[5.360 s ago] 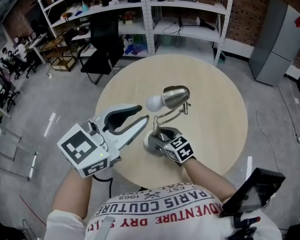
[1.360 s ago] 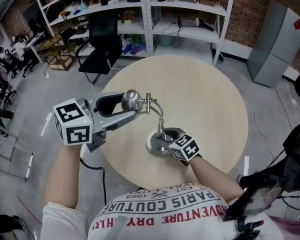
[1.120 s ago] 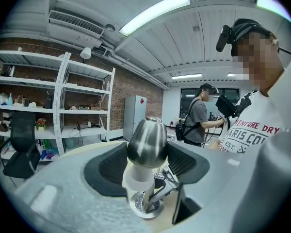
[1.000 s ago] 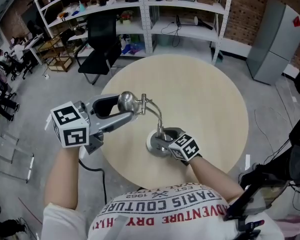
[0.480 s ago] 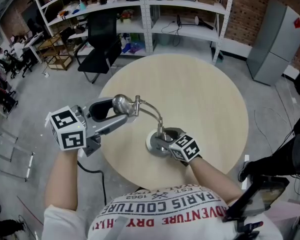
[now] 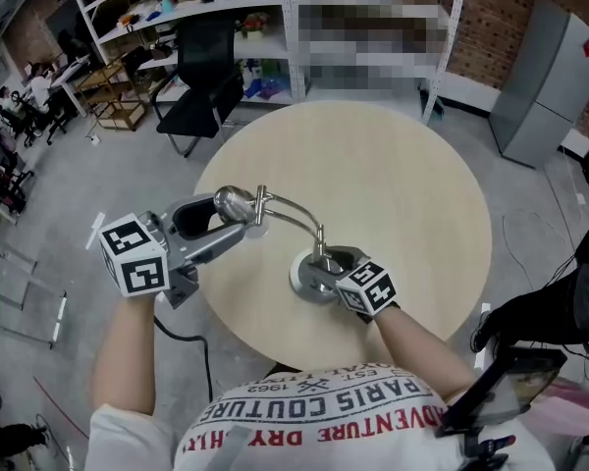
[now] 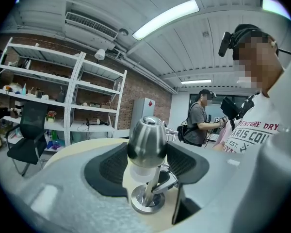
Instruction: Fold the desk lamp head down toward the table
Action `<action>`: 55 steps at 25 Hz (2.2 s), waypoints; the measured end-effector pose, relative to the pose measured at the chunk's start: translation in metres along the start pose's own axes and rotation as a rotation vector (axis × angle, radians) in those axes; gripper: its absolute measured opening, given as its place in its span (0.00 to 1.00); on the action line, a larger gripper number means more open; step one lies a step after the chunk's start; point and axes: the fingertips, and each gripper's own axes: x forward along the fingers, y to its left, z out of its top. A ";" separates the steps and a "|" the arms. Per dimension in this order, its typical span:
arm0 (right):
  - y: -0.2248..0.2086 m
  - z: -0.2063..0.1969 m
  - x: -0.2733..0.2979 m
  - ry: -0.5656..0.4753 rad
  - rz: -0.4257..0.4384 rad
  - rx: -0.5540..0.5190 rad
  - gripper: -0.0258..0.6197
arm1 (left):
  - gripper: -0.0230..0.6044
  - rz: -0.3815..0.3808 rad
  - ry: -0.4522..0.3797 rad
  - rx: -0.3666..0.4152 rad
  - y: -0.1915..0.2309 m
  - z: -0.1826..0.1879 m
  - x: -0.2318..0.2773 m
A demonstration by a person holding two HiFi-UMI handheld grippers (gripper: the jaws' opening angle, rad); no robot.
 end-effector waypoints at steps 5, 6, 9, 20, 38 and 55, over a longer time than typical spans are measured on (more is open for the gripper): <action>-0.001 0.004 -0.002 -0.005 -0.005 0.006 0.33 | 0.43 0.022 0.001 -0.018 0.005 -0.004 -0.005; -0.001 0.005 -0.002 -0.005 -0.004 0.007 0.33 | 0.43 0.024 0.001 -0.022 0.006 -0.004 -0.006; 0.000 0.005 -0.002 -0.003 -0.003 0.008 0.33 | 0.42 0.036 0.008 -0.035 0.009 -0.009 -0.009; -0.002 0.008 -0.005 -0.011 -0.009 0.022 0.33 | 0.40 0.079 0.024 -0.067 0.021 -0.032 -0.020; -0.004 0.007 -0.004 -0.001 -0.018 0.016 0.33 | 0.40 0.105 0.005 -0.111 0.035 -0.069 -0.024; 0.000 0.006 -0.004 -0.009 -0.005 0.006 0.33 | 0.40 0.113 -0.019 -0.209 0.041 -0.106 -0.024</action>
